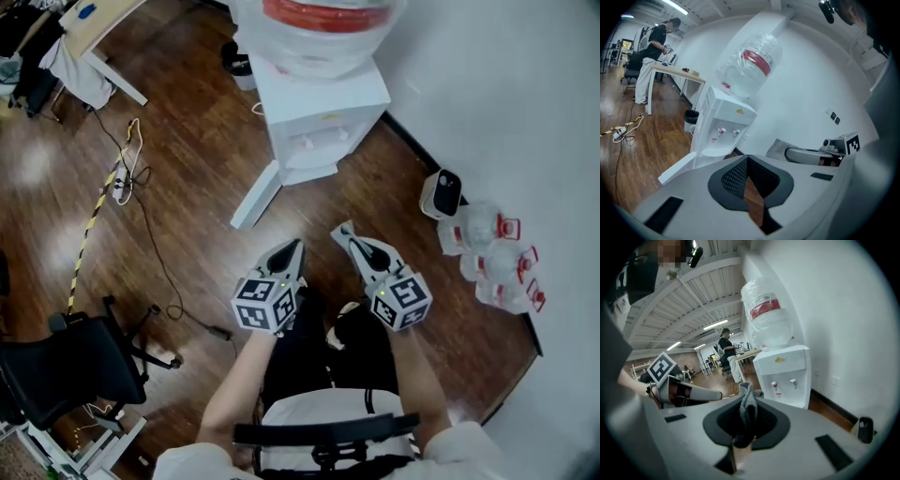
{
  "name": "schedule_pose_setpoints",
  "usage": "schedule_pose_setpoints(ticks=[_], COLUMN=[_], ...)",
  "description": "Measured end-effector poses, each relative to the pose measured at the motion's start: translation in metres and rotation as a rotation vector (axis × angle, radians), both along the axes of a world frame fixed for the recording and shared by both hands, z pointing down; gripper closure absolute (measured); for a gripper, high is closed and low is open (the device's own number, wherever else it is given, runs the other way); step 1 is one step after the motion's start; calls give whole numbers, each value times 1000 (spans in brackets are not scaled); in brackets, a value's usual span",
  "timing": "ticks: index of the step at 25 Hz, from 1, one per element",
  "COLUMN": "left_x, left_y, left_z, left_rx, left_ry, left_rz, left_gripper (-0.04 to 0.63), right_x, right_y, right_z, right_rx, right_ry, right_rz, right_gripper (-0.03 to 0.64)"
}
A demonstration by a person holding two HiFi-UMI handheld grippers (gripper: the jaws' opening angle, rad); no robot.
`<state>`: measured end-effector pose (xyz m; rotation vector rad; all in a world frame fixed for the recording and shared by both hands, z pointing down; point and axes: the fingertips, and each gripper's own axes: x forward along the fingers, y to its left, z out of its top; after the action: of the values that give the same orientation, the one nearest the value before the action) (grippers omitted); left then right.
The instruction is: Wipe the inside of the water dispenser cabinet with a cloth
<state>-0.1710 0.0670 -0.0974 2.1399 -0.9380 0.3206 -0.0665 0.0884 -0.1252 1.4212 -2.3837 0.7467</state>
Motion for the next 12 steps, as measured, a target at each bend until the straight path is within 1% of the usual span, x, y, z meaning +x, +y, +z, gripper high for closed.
schedule_pose_setpoints(ticks=[4,6,8,12], left_x=[15,26,35,45], left_y=[-14,-24,-39,-66], left_z=[44,70,98,170], left_rx=[-27,-23,1,41], left_ry=[16,20,10,-30], left_rz=[-4,-11,-31,-105], left_gripper=[598,598,598,598], right_x=[1,7,13,21], right_y=[-20,-30,-42,-69], right_z=[35,62,92,155], right_rx=[14,35,60,120], right_ry=[85,110,97,49], right_rz=[-82,-115,-142,-212], right_gripper=[578,578,578,578])
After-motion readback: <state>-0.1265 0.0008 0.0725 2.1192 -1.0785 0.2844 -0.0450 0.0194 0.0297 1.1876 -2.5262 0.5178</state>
